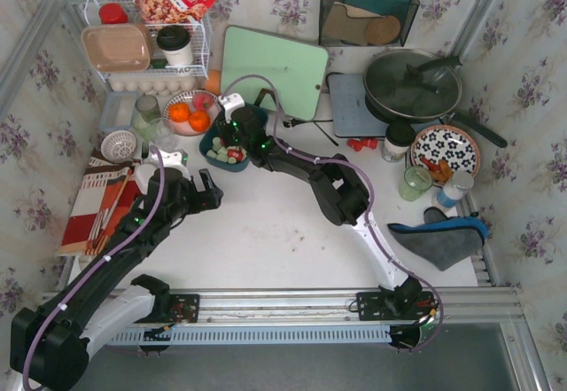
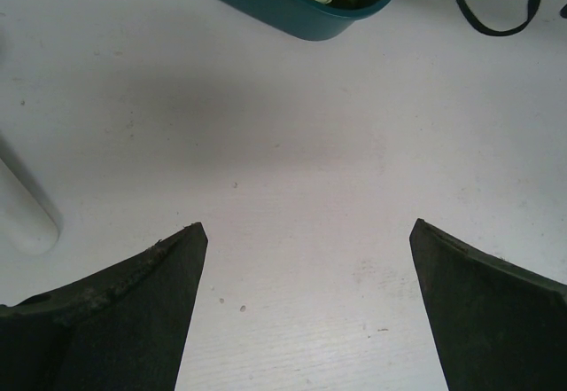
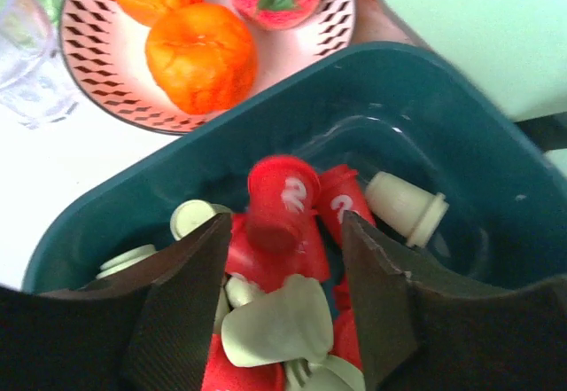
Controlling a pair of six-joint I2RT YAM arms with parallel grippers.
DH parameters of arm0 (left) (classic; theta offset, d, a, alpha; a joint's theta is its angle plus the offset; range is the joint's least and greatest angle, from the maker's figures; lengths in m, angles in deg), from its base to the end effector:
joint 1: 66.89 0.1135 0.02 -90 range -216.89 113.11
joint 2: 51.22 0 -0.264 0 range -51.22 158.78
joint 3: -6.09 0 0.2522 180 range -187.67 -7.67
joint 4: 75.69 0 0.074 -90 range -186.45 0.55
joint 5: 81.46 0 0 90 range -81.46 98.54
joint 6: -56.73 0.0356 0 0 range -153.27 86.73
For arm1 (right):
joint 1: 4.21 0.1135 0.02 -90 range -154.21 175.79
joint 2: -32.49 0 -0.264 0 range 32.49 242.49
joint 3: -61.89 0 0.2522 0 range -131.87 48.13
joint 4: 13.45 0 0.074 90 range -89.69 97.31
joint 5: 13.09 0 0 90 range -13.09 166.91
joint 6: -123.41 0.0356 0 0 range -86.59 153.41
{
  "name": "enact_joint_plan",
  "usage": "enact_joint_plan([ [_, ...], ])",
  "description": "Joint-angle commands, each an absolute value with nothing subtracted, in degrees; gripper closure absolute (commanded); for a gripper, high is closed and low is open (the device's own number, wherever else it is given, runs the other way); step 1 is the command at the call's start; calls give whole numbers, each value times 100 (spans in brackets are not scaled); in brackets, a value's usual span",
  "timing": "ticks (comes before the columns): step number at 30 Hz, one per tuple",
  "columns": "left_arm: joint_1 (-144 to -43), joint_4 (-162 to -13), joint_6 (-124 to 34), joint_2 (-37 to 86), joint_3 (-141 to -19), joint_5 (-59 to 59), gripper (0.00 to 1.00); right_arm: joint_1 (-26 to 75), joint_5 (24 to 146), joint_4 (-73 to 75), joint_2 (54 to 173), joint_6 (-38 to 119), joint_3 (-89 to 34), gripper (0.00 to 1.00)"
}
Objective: Mix the coffee capsules in the storage basket
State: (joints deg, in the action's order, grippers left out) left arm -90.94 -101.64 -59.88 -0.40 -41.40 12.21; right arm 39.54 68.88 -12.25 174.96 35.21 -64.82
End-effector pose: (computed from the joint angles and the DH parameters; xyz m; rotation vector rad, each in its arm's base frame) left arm 0.1840 -0.0796 0.2499 -0.0869 2.1135 -0.4688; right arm 0.4199 0.3951 0.1740 -0.5825 1.7927 0.4178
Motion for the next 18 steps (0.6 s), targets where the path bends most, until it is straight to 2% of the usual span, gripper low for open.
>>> enact_joint_plan([
  [1,-9096,-10016,-5955,-65,-4194,1281,1,3944,6205,-1091,17291,2883,-6469,36],
  [5,-9097,-10035,-5947,-98,-4203,1285,1,3930,5676,-965,17236,2220,-6466,28],
  [9,-9097,-10060,-5946,-127,-4194,1328,1,3880,5791,-836,16939,2128,-6249,25],
  [18,-9097,-10070,-5981,-280,-4170,1324,1,3598,5706,-1681,15077,2702,-3897,25],
])
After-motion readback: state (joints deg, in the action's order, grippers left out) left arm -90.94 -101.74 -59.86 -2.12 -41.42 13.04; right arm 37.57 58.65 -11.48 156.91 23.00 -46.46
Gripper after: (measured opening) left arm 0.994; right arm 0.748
